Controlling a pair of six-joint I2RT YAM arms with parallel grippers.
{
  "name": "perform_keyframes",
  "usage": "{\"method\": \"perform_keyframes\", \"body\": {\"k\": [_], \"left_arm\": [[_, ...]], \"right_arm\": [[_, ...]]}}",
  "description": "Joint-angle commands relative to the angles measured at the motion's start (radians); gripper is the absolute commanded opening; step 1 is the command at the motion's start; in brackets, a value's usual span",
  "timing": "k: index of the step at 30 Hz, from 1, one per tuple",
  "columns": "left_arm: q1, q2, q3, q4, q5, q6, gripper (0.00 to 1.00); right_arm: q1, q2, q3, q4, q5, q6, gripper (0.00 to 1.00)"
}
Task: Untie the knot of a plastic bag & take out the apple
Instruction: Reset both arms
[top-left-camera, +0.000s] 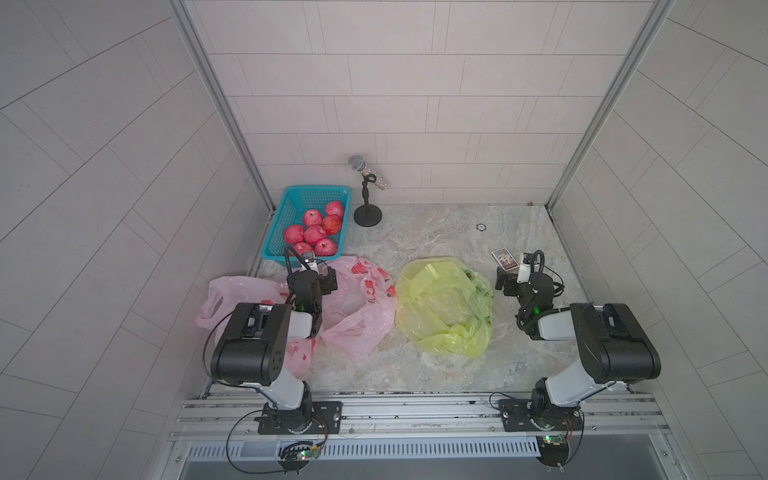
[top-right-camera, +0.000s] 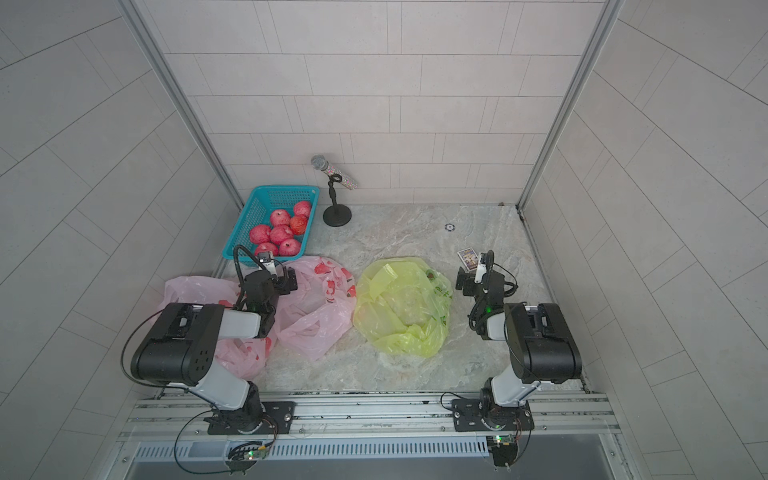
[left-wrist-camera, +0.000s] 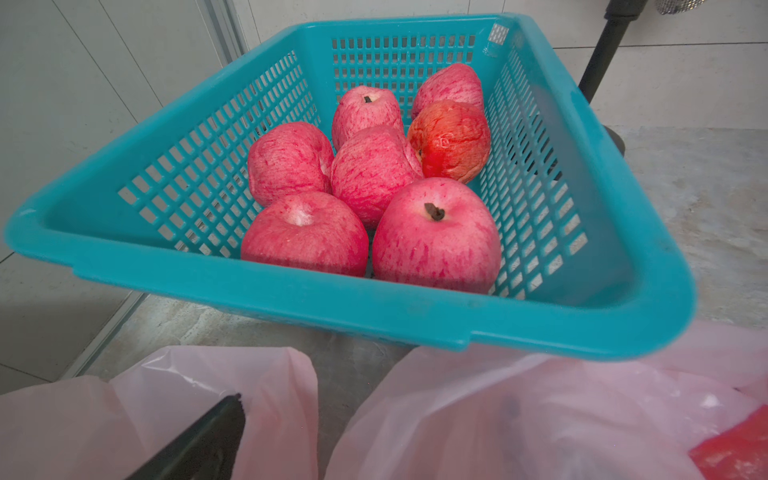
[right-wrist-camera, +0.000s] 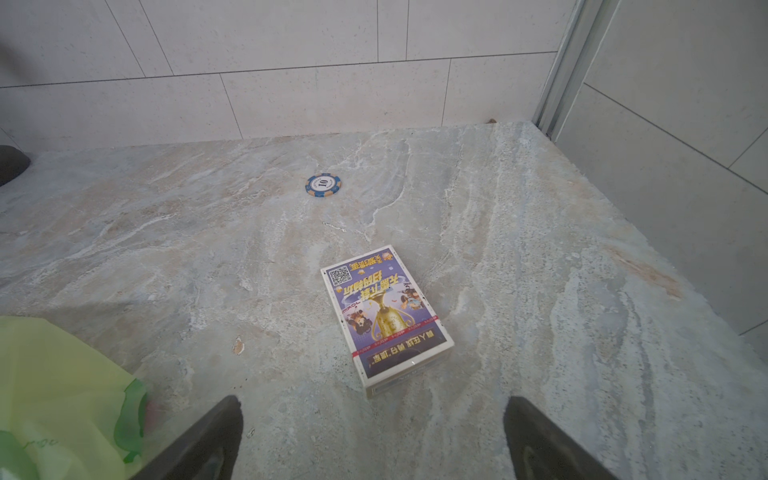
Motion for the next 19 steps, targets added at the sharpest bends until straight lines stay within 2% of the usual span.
{"method": "perform_keyframes", "body": {"k": [1,19], "left_arm": [[-0.003,-0.012,0.004,-0.001,0.011,0.019,1.0],[-0.004,-0.008,0.012,-0.012,0.011,0.014,1.0]], "right_arm": [[0.003,0.001,-0.001,0.016,0.011,-0.021,1.0],[0.002,0.002,-0.002,0.017,0.008,-0.021,1.0]]}}
